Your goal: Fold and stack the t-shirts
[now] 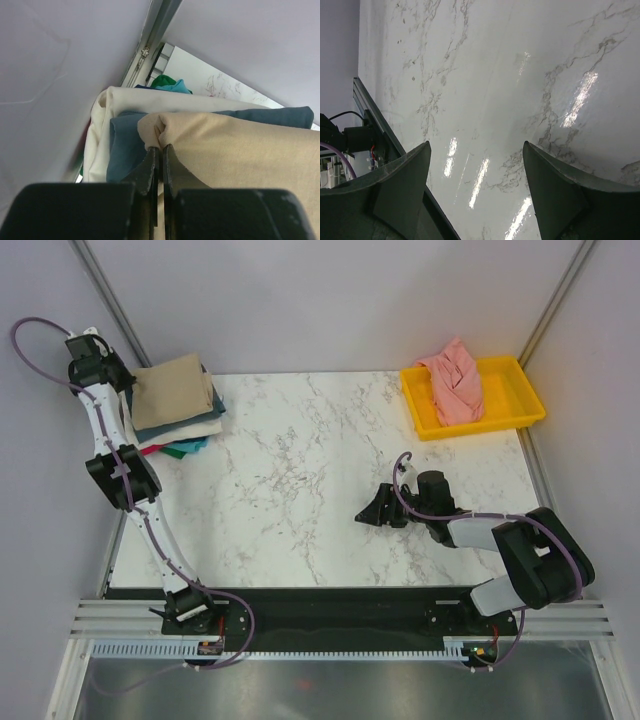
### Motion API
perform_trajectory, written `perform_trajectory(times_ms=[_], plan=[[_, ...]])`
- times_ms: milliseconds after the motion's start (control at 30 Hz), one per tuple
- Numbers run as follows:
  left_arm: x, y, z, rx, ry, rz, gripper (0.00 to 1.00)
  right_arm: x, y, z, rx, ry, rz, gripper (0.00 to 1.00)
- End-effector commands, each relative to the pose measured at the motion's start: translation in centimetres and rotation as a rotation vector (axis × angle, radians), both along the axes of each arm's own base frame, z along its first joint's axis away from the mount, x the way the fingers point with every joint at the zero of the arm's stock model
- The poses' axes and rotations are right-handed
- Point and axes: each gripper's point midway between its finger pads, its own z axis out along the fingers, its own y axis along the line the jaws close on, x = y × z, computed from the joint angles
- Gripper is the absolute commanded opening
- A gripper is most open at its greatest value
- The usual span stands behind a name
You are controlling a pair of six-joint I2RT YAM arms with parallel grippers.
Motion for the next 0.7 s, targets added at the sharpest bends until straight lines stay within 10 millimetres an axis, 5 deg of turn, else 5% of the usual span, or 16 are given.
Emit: perform_trajectory(times_ms=[0, 67, 200, 300, 467, 667], plan=[[-0.2, 3.6, -1.6, -0.037, -0.03, 0.055, 0.06, 0.7, 0.5, 1.1, 0.031, -0.051, 0.021, 0.82], [0.1, 3.0, -1.6, -0.046, -0.038, 0.032, 0.12, 0.7, 0.4, 1.1, 0.031, -0.051, 0.018, 0.82], [-0.6, 3.3, -0.4, -0.033, -0.032, 0.089, 0.45, 0.7, 0.4, 1.1, 0.032, -0.051, 0.019, 0.82], [-2.1, 4.0, 3.2, 0.015, -0.045, 0.174, 0.56, 0.8, 0.4, 1.1, 0.033, -0.051, 0.017, 0.82], [-5.0, 3.8, 10.5, 0.051, -0.121, 0.267, 0.63, 0.7, 0.4, 1.2, 0.035, -0.056, 0.019, 0.82], [-8.0, 2.6, 11.7, 0.014, -0.106, 0.333, 0.67, 0.6, 0.4, 1.3, 0.039, -0.062, 0.016, 0.82]])
